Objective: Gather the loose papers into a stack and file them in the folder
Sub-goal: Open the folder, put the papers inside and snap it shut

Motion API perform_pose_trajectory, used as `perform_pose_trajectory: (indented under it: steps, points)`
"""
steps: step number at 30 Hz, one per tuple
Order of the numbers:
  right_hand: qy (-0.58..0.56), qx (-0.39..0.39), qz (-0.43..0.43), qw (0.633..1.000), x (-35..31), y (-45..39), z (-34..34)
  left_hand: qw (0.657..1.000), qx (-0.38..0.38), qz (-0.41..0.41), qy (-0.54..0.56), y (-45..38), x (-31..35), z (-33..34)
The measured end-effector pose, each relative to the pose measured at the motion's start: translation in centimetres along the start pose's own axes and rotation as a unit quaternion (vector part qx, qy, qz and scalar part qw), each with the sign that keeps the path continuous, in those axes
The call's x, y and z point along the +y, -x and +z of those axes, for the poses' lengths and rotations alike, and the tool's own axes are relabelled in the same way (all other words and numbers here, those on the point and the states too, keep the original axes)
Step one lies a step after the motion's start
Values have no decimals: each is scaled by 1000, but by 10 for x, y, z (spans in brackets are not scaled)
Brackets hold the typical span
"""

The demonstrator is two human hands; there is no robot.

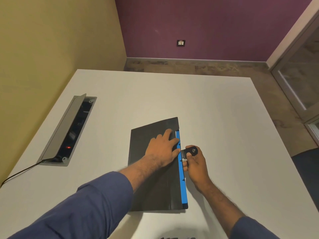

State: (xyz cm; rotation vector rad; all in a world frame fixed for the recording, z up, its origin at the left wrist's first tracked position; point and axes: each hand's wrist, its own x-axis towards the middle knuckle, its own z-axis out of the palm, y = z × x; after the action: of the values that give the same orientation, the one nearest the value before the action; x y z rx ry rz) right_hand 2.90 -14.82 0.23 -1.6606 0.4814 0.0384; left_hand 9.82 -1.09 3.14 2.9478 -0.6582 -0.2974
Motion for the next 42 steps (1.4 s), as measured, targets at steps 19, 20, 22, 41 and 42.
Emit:
perform_pose_trajectory:
  steps: [19,20,22,41,42]
  points:
    - [33,-39,5,999,32,-5,-17,994,-37,-81,66,65,-72,91]
    - [33,-53,18,998,35,-4,-18,993,-44,-85,67,72,-76,96]
    - [28,-68,47,996,41,-3,-18,992,-63,-84,66,82,-82,106]
    - [181,78,164,967,65,-40,13,991,-105,-63,51,86,-88,123]
    - [182,78,168,966,66,-41,14,991,-101,-63,53,86,-87,122]
